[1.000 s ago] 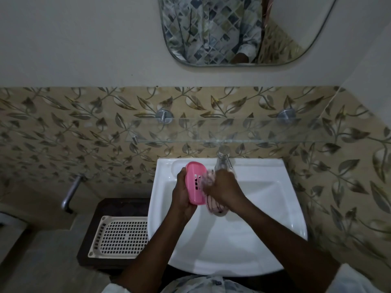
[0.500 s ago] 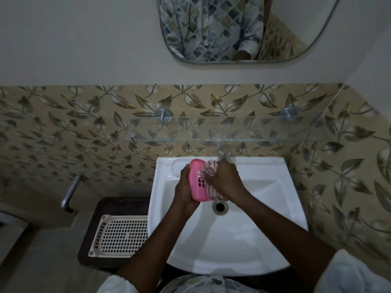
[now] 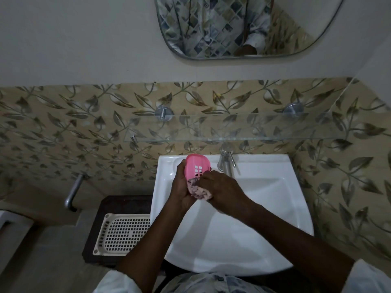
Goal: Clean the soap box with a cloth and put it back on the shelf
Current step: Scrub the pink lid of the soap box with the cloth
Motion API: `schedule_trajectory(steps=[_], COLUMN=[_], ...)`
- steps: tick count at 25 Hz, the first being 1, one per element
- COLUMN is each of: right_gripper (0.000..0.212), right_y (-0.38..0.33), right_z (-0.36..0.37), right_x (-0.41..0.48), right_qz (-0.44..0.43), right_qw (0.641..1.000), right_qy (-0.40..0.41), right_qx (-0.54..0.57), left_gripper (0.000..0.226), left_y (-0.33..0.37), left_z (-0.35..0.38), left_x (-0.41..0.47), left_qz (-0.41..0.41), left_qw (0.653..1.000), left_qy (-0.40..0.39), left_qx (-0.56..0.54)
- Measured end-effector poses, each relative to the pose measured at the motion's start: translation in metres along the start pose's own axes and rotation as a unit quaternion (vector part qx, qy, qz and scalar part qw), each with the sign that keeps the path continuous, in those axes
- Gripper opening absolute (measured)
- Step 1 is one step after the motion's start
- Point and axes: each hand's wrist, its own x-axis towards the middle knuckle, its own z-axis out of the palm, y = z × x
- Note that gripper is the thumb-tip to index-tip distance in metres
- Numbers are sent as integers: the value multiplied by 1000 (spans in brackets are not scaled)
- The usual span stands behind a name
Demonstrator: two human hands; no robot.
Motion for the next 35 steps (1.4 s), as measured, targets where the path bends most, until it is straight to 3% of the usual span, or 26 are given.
schedule_trajectory(steps=[2,6,7,9,10,11,13,17,21,24,26,28,30,31,32,33,34,35], right_gripper=[34,34,31,21,19,20,24,20,34,32,28,31,35,35,34,34,38,41], right_y=[6,10,13,25,31,35,35,34,36,39,37,36,34,29,22,14,9,4], right_z=[-2,-1,-5,-16,-21,-24,-27,-34,-30,-31,-32,-34,-34,-34,-33,-31,-27,-20], right_x=[6,-1,0,5,8,10,9,-1,-17,-23,-28,-31,-26,-21,-18,-16,-14,-15], right_qz=[22,-90,-59,87,176,259,351,333,356,357,341,331,356,362,337,262,139,6], right_qw=[1000,994,997,992,966,914,786,677,537,445,404,426,529,613,724,835,921,968], right_qy=[6,13,6,29,53,80,123,178,134,117,125,124,136,153,173,176,150,111], right_qx=[-3,-61,-39,82,184,301,494,632,753,813,840,833,759,685,576,451,330,226], left_gripper=[61,69,67,64,64,67,77,73,67,68,68,68,67,66,65,63,61,59], left_y=[0,1,1,5,9,14,22,25,22,22,22,21,19,18,17,16,14,13], left_z=[-1,-2,-4,-3,-2,-2,-1,-8,-18,-20,-23,-23,-20,-17,-14,-11,-9,-6], left_x=[1,-3,-4,-8,-9,-10,-12,-12,-15,-18,-19,-21,-26,-27,-28,-28,-29,-30], left_qz=[15,-3,-1,7,3,-8,-36,-74,-68,-73,-74,-76,-86,-95,-106,-113,-115,-117], left_qw=[1000,1000,1000,999,999,998,993,986,985,984,985,988,989,989,988,987,987,987], left_qy=[9,-13,-11,-25,-43,-65,-110,-151,-157,-164,-154,-134,-117,-111,-108,-104,-100,-95], left_qx=[21,24,29,20,6,-9,-10,-1,-3,-10,-9,-2,15,24,34,46,54,57])
